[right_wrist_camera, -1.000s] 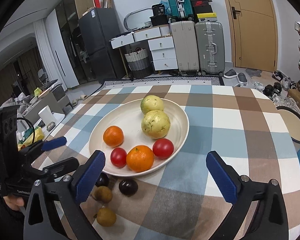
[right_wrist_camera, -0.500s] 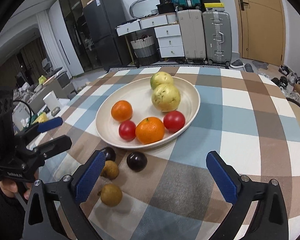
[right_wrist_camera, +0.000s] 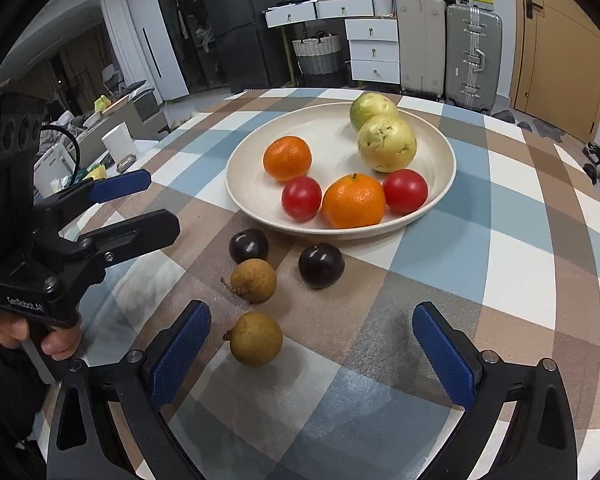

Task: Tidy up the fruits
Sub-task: 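Move the right tool to the pile and grasp a small brown round fruit, then grasp another small brown fruit with the left tool while the right tool holds its fruit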

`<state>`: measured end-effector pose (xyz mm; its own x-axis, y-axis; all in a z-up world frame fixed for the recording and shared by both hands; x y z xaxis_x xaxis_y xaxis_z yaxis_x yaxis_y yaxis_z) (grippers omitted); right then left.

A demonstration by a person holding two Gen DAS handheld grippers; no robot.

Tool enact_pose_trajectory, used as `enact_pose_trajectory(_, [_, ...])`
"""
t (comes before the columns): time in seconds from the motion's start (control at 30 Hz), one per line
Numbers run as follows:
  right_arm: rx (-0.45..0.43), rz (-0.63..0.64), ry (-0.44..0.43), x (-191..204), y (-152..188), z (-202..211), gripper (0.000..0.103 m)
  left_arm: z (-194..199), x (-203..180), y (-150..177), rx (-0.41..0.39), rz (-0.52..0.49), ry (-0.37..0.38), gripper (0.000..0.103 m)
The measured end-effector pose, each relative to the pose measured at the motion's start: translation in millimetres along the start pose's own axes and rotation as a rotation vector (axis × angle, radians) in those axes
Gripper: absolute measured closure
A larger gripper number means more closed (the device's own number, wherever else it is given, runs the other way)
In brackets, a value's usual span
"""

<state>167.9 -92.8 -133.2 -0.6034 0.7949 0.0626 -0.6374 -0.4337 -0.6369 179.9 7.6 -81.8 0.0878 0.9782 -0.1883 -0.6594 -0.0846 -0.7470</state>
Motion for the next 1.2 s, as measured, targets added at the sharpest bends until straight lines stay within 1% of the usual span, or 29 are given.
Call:
enact_pose_trajectory(0.1, [0.000, 0.013, 0.035, -2, 2, 1, 0.000, -4, -2, 4, 0.018, 0.001, 0.001, 0.001])
enact_pose_trajectory(0.23, [0.032, 0.054, 0.023, 5, 8, -3, 0.001, -9, -7, 7, 0.036, -0.016, 0.000, 0.001])
enact_pose_trajectory(0.33, [0.038, 0.076, 0.035, 7, 10, -5, 0.001, -12, -10, 9, 0.048, -0.026, -0.003, 0.001])
enact_pose_trajectory(0.43, [0.036, 0.094, 0.036, 9, 11, -4, 0.004, -13, -11, 10, 0.053, -0.026, -0.001, 0.001])
enact_pose_trajectory(0.57, [0.041, 0.100, 0.036, 9, 12, -4, 0.016, -13, -12, 10, 0.054, -0.029, -0.002, 0.001])
enact_pose_trajectory(0.63, [0.039, 0.113, 0.042, 10, 12, -5, 0.021, -13, -12, 10, 0.055, -0.027, -0.003, 0.001])
enact_pose_trajectory(0.7, [0.037, 0.115, 0.029, 12, 13, -4, 0.025, -14, -12, 10, 0.056, -0.026, -0.004, 0.001])
enact_pose_trajectory(0.77, [0.033, 0.117, 0.013, 14, 12, -3, 0.034, -14, -12, 10, 0.058, -0.026, -0.004, 0.001])
enact_pose_trajectory(0.8, [0.029, 0.127, 0.008, 16, 12, -2, 0.036, -14, -12, 10, 0.059, -0.026, -0.004, 0.001])
enact_pose_trajectory(0.87, [0.021, 0.149, 0.009, 19, 13, -2, 0.044, -14, -11, 10, 0.061, -0.025, -0.006, 0.001])
enact_pose_trajectory(1.0, [0.017, 0.179, -0.008, 26, 15, -1, 0.051, -14, -10, 10, 0.060, -0.026, -0.007, 0.001])
enact_pose_trajectory(1.07, [0.012, 0.192, -0.011, 29, 15, 0, 0.063, -14, -10, 10, 0.060, -0.027, -0.004, 0.001])
enact_pose_trajectory(1.13, [0.012, 0.194, -0.021, 31, 15, 1, 0.067, -14, -10, 10, 0.058, -0.030, -0.004, 0.001])
enact_pose_trajectory(1.17, [0.011, 0.194, -0.021, 31, 15, 1, 0.073, -14, -9, 10, 0.058, -0.031, -0.004, 0.001])
enact_pose_trajectory(1.2, [0.012, 0.195, -0.030, 31, 16, 1, 0.074, -13, -10, 10, 0.057, -0.032, -0.007, 0.001])
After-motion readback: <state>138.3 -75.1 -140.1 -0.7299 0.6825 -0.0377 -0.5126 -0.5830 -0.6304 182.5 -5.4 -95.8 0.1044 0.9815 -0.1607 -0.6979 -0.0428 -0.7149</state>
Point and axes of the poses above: each gripper's, at about its wrist camera, not at the fingertips, and z roughly against the way its jaws point, x to its left, y to its underside, the point moved 8 cm from there along -z, roughly the way its jaws point, and after that the axes turned 5 degrees about y, right-handed, at the moved point
